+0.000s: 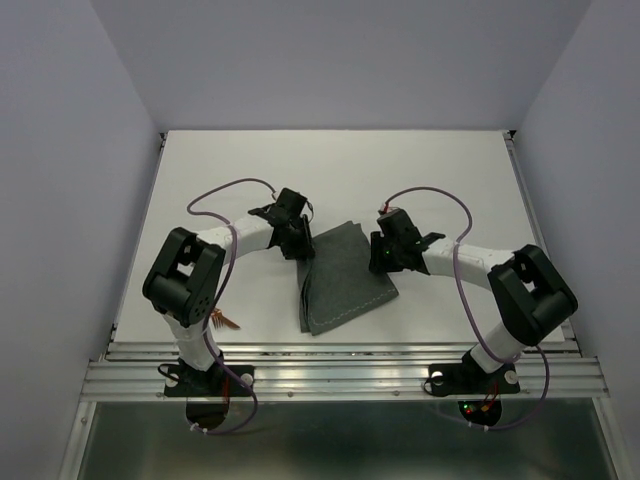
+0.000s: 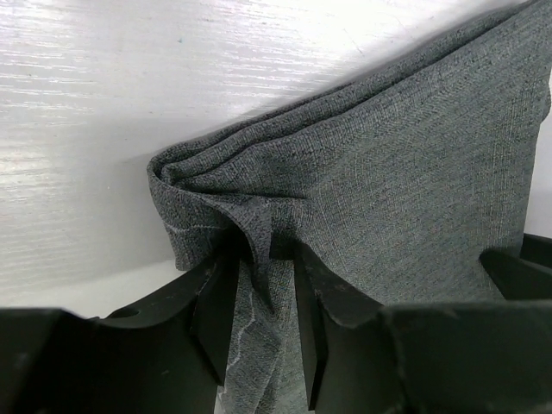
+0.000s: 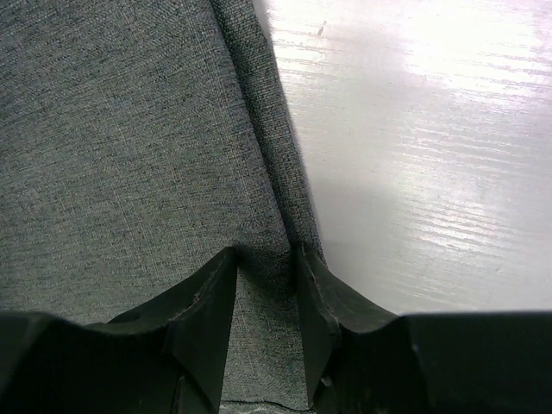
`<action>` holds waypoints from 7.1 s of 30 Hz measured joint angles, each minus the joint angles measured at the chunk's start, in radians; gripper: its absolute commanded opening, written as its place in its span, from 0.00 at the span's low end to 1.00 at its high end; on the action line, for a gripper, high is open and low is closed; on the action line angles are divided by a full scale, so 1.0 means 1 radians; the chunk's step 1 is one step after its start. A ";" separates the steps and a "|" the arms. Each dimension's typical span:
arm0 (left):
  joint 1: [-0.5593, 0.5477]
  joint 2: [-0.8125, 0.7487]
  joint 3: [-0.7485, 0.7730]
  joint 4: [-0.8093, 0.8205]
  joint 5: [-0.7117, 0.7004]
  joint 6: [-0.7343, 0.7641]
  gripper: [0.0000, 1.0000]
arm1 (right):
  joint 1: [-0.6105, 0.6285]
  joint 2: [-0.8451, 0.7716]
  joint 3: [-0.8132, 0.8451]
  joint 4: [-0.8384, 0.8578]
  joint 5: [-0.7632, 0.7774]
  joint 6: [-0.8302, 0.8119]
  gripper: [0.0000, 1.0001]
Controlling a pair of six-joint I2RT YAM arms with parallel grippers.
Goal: Fold the napkin into a case and place the utensils inside
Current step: Fold the lower triangle-folded napkin at the center of the board.
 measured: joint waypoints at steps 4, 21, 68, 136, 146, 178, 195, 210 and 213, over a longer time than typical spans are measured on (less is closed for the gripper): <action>-0.029 0.000 0.023 -0.033 -0.047 0.013 0.43 | 0.000 0.004 0.000 0.000 0.000 -0.002 0.38; -0.150 0.077 0.147 -0.171 -0.274 0.054 0.47 | 0.000 0.004 0.000 0.000 0.000 -0.002 0.38; -0.106 0.111 0.232 -0.197 -0.205 -0.061 0.00 | -0.001 -0.002 -0.045 0.081 -0.010 0.011 0.01; -0.016 0.209 0.356 -0.145 -0.079 -0.224 0.00 | -0.002 -0.013 -0.096 0.172 -0.072 0.042 0.01; -0.016 0.231 0.389 -0.140 -0.072 -0.236 0.00 | -0.002 -0.012 -0.096 0.173 -0.073 0.046 0.01; -0.017 0.307 0.455 -0.142 -0.058 -0.269 0.00 | -0.002 -0.010 -0.096 0.177 -0.079 0.047 0.01; -0.017 0.343 0.469 -0.135 -0.058 -0.292 0.00 | -0.002 -0.085 -0.096 0.058 -0.056 0.064 0.60; -0.017 0.345 0.467 -0.120 -0.062 -0.308 0.00 | 0.187 -0.106 0.037 0.065 -0.105 0.284 0.80; -0.017 0.345 0.467 -0.120 -0.064 -0.310 0.00 | 0.188 -0.027 0.060 0.111 -0.138 0.311 0.83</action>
